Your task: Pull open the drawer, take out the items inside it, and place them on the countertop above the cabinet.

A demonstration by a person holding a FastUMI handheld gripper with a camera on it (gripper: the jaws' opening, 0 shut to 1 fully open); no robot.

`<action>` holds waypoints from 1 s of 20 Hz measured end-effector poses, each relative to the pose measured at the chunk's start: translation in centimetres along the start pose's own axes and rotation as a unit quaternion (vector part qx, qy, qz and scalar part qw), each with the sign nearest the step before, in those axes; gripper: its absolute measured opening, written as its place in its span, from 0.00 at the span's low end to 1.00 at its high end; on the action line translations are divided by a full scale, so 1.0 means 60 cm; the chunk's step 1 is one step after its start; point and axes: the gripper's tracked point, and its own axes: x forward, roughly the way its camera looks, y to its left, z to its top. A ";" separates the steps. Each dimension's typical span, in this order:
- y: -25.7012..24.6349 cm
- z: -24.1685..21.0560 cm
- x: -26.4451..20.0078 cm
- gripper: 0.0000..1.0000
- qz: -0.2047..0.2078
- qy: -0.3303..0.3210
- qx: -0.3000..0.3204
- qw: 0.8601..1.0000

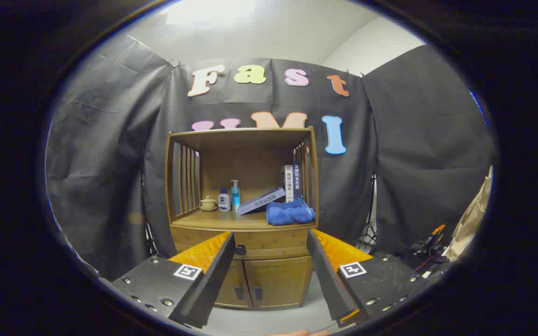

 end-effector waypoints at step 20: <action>0.043 -0.075 0.138 0.92 -0.003 0.056 -0.030 0.998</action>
